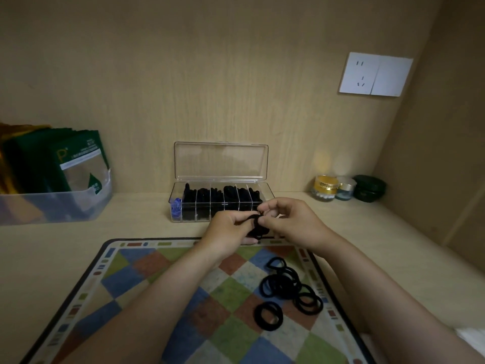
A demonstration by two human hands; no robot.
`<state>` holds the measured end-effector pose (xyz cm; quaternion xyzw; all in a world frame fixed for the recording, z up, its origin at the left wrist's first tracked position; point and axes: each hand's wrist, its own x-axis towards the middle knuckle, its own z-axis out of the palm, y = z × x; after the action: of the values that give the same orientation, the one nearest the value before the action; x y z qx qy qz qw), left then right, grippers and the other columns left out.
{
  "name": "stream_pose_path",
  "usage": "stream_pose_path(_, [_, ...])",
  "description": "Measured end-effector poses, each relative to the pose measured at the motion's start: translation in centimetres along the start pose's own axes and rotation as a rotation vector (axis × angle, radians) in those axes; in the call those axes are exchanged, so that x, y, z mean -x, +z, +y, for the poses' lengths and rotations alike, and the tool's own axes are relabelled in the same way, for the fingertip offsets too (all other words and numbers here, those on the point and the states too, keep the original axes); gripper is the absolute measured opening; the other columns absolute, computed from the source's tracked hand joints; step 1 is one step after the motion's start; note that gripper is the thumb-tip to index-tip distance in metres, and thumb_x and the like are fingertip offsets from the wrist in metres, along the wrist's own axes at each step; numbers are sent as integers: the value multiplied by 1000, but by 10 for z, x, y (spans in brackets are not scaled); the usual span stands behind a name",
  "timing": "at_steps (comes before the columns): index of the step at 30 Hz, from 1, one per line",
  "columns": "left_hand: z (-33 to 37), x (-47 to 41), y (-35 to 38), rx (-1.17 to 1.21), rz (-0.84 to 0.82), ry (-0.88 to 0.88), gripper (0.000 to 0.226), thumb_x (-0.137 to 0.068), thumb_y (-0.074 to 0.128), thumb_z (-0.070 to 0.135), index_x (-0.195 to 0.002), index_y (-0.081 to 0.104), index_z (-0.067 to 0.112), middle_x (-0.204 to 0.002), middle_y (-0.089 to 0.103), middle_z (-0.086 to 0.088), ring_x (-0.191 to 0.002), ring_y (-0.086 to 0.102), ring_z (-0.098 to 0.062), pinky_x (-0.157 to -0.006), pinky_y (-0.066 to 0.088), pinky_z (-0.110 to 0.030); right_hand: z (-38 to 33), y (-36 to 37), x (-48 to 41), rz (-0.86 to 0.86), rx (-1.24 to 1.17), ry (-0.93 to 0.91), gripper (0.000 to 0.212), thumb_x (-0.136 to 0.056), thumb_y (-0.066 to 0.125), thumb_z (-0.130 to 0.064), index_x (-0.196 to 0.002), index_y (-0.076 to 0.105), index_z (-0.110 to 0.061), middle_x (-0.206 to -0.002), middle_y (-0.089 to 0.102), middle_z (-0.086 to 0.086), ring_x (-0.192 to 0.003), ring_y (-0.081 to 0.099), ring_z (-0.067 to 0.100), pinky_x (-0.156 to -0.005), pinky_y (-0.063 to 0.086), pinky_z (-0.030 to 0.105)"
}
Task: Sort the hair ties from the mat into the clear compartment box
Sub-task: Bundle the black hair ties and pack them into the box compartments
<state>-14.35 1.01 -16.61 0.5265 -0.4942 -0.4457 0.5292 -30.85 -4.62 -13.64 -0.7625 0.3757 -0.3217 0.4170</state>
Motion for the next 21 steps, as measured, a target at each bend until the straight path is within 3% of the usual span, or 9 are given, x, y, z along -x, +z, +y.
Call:
stream_pose_path(4, [6, 6, 2, 102, -106, -38, 30, -100, 55, 16, -127, 66, 8, -129, 65, -4, -103, 72, -15, -90, 59, -34, -5, -2, 1, 89, 83, 15, 8, -81, 80, -9, -87, 74, -11, -74, 66, -2, -55, 58, -1, -56, 46, 14])
stream_pose_path(7, [11, 11, 4, 82, -153, -6, 30, -97, 61, 17, -126, 66, 13, -130, 64, 3, -109, 68, -9, -89, 58, -30, -9, -3, 4, 143, 77, 50, 8, -80, 81, -11, -82, 75, -7, -76, 69, 2, -62, 61, 4, -55, 49, 13])
stream_pose_path(12, [20, 14, 8, -45, -98, -17, 31, -96, 61, 8, -127, 65, 14, -129, 66, -8, -107, 70, -15, -86, 60, -30, -16, -9, 16, 96, 49, 126, 14, -80, 82, -11, -91, 76, -7, -87, 74, 14, -72, 64, 17, -69, 57, 29])
stream_pose_path(14, [23, 16, 10, -96, -69, -16, 29, -97, 60, 7, -125, 67, 13, -127, 66, -9, -105, 69, -16, -82, 60, -27, -19, -14, 23, 49, 55, 132, 13, -85, 78, -15, -95, 76, -7, -85, 74, 12, -68, 64, 14, -62, 55, 27])
stream_pose_path(15, [24, 17, 10, -122, -57, -16, 29, -97, 60, 7, -124, 67, 13, -127, 66, -9, -104, 69, -15, -81, 60, -26, -21, -17, 27, 26, 99, 140, 15, -88, 75, -19, -95, 76, -7, -82, 73, 10, -64, 63, 11, -56, 54, 24])
stream_pose_path(17, [23, 21, 9, -161, -15, -25, 31, -96, 61, 8, -127, 65, 12, -130, 64, -10, -101, 70, -15, -81, 60, -26, -24, -21, 33, -18, 311, 170, 25, -88, 73, -34, -89, 76, -9, -81, 74, 9, -67, 64, 13, -62, 54, 28])
stream_pose_path(21, [19, 28, 6, -228, 49, -27, 36, -96, 62, 9, -132, 61, 11, -136, 60, -11, -102, 69, -16, -82, 60, -26, -25, -17, 43, -128, 814, 342, 55, -71, 71, -70, -67, 66, -15, -68, 63, -1, -70, 62, 17, -64, 50, 31])
